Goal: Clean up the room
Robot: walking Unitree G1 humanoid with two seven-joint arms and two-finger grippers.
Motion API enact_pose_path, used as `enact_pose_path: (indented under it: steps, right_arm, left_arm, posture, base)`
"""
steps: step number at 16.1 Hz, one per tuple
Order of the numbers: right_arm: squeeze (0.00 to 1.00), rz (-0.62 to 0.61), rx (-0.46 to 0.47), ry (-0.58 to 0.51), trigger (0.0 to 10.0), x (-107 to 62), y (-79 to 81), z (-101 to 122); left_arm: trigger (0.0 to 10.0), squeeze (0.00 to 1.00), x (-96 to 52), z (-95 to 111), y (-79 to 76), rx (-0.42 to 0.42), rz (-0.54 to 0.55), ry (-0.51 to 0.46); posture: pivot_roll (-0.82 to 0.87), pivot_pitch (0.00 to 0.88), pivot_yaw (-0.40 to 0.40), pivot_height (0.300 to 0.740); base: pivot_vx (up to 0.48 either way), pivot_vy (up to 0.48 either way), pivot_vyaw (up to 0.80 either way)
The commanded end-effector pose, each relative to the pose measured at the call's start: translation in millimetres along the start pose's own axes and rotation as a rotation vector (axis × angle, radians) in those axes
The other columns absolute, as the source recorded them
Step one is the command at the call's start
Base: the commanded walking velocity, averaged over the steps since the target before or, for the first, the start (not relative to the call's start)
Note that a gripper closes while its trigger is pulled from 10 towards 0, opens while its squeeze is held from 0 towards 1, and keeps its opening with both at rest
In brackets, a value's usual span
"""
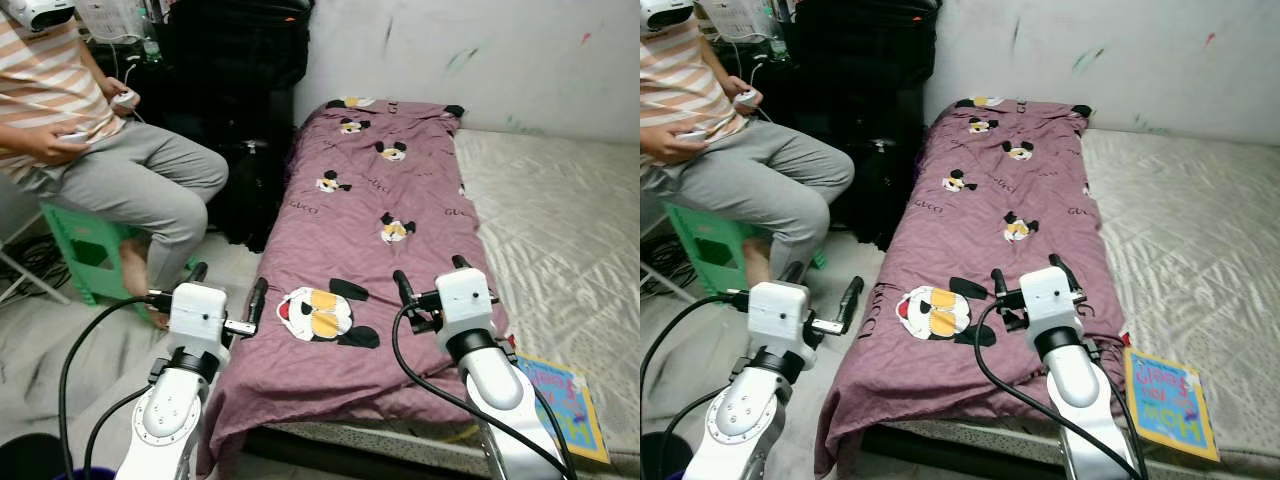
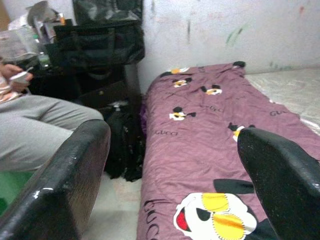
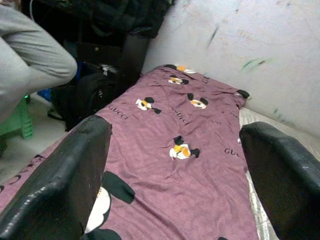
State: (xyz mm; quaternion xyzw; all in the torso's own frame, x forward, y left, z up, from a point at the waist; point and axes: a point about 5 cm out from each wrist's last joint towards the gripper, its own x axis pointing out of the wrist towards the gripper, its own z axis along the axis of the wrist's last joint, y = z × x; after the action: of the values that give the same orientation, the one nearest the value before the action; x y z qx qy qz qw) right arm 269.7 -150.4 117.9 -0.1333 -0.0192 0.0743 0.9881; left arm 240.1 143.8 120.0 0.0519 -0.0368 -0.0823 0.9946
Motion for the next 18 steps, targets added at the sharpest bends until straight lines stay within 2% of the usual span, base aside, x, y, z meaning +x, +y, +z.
enact_pose_path:
  steps: [1, 6, 13, 18]
  right_arm:
    - [0.0, 0.0, 0.006, -0.013, 10.0, 1.0, -0.1, 4.4]
    - [0.0, 0.002, 0.003, -0.014, 10.0, 1.0, 0.4, 4.5]
    - [0.0, 0.017, -0.032, -0.022, 10.0, 1.2, 2.2, 5.5]
    - [0.0, 0.02, -0.028, -0.023, 10.0, 1.2, 3.5, 5.6]
  left_arm:
    - [10.0, 0.0, 1.2, -0.7, 0.3, -0.006, -0.004, 0.01]
    - [10.0, 0.0, 1.7, 0.1, -0.2, -0.008, -0.007, 0.005]
    - [10.0, 0.0, 3.8, 2.1, -2.6, 0.023, -0.014, -0.009]
    - [10.0, 0.0, 4.6, 2.5, -4.0, 0.022, -0.023, -0.01]
  posture:
    - [0.0, 0.008, -0.011, 0.74]
    - [0.0, 0.012, -0.009, 0.74]
    - [-0.01, 0.012, -0.008, 0.74]
    - [-0.01, 0.015, -0.007, 0.74]
  base:
    - [0.0, 0.48, -0.8]
    - [0.0, 0.458, 0.0]
    - [0.0, 0.0, 0.0]
    - [0.0, -0.229, 0.75]
